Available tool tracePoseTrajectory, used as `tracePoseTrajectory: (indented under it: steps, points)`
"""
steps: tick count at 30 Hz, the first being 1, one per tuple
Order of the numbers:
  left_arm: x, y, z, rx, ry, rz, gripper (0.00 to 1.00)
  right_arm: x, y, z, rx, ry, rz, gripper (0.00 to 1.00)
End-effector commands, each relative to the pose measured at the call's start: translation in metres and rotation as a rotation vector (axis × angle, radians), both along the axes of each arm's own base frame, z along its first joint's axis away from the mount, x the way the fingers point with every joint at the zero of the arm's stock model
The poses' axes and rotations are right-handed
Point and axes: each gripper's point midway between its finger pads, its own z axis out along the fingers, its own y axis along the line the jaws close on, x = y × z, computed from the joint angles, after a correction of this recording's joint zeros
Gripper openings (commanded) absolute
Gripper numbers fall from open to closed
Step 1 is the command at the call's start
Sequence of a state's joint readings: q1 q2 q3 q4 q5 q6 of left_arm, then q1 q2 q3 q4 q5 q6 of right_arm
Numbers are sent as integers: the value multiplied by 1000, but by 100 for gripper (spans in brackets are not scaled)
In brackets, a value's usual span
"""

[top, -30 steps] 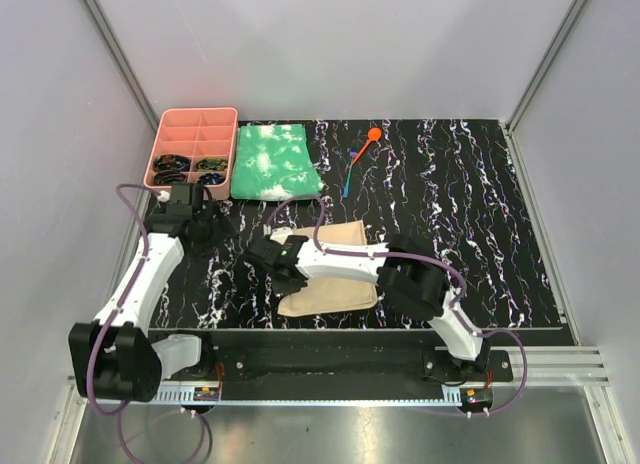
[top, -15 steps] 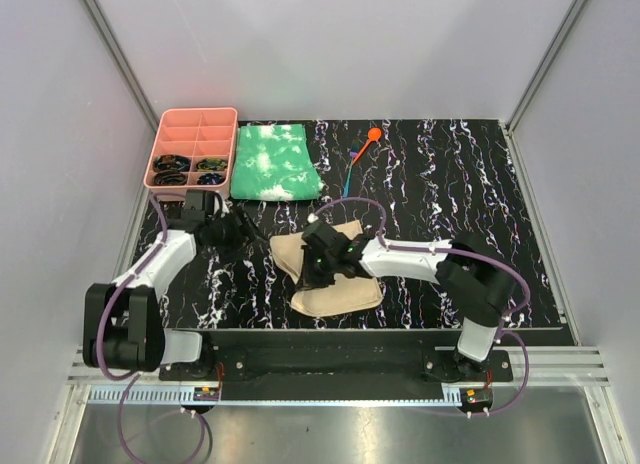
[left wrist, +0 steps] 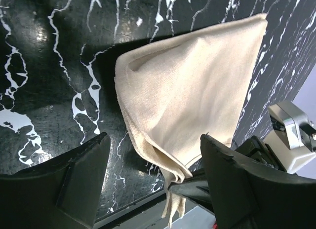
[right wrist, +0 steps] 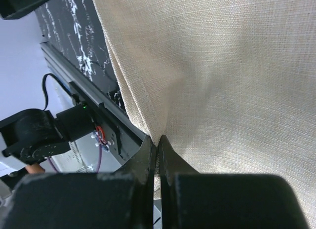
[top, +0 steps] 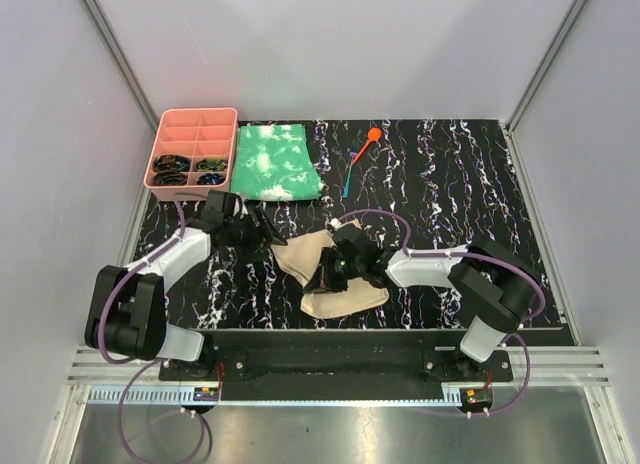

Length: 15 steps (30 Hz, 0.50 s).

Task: Fold the napkin into a case and place the utensils inside
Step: Pick up the lower triangle-folded napkin from the center of the board.

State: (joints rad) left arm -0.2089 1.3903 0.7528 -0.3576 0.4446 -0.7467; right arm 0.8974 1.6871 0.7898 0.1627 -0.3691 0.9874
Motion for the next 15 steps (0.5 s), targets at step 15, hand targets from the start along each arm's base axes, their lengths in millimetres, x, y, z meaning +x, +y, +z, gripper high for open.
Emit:
tracePoseTrajectory:
  steps: [15]
  points:
    - [14,-20,-23,-64,53,50,73,7,12,46,216,-47,25,0]
